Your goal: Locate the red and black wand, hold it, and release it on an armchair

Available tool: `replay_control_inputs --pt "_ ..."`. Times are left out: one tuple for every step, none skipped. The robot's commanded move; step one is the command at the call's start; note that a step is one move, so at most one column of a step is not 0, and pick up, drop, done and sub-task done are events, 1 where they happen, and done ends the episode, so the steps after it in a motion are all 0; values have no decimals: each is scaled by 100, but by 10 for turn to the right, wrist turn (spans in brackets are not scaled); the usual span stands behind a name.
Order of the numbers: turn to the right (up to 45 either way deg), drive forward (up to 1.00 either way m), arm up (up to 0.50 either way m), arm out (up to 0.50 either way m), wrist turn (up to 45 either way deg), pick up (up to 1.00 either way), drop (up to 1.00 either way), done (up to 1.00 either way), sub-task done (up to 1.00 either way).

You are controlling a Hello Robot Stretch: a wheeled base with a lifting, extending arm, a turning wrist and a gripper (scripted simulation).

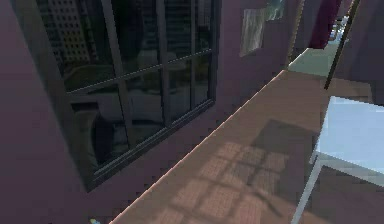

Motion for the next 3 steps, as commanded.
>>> replay_control_inputs --pt "-30 0 0 0 0 0 0 0 0" --pt "0 95 0 0 0 0 0 0 0" --pt "390 0 0 0 0 0 0 0 0"
